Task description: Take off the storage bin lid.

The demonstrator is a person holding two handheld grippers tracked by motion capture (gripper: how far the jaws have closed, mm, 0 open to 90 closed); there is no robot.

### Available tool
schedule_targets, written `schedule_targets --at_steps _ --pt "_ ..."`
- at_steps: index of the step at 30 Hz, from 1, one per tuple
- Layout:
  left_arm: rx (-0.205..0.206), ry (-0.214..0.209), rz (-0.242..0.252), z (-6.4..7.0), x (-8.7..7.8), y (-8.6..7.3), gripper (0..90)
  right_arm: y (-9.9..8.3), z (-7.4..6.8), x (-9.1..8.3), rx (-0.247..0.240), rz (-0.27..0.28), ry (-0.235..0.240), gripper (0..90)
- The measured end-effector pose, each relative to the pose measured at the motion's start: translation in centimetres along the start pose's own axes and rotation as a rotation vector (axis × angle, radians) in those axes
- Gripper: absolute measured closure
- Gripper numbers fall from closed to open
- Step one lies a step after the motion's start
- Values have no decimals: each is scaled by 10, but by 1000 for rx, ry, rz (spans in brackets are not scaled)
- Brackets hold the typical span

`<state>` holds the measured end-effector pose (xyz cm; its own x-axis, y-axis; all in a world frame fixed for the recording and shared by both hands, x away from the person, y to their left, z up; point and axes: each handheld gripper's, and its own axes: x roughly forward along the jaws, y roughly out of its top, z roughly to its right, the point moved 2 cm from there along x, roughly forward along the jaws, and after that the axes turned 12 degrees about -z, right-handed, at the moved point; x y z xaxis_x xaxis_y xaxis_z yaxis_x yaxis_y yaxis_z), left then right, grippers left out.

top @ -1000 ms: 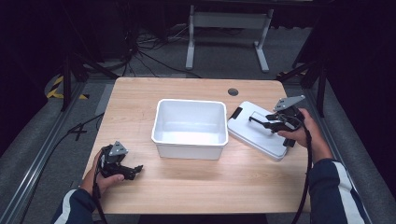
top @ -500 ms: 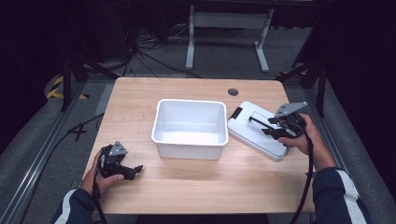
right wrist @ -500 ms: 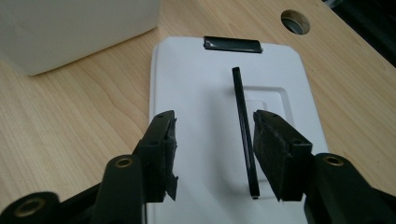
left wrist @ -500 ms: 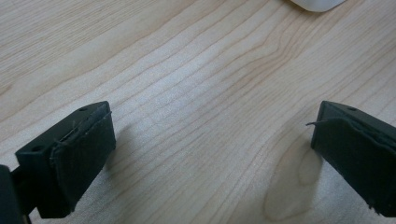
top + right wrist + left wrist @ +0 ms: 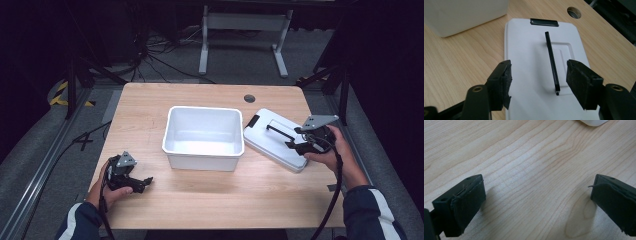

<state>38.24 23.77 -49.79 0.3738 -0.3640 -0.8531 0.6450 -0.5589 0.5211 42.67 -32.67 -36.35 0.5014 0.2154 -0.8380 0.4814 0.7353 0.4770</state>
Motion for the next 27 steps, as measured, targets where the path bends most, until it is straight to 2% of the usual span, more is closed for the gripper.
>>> schedule_targets --at_steps 12,20,27 --pt "-1 1 -3 0 0 0 2 -23 -8 -3 3 -9 -31 338" --pt "1 1 -4 0 0 0 2 -43 -12 0 17 3 -36 332" --pt "-1 0 -3 0 0 0 2 -64 -20 5 37 22 -17 323"
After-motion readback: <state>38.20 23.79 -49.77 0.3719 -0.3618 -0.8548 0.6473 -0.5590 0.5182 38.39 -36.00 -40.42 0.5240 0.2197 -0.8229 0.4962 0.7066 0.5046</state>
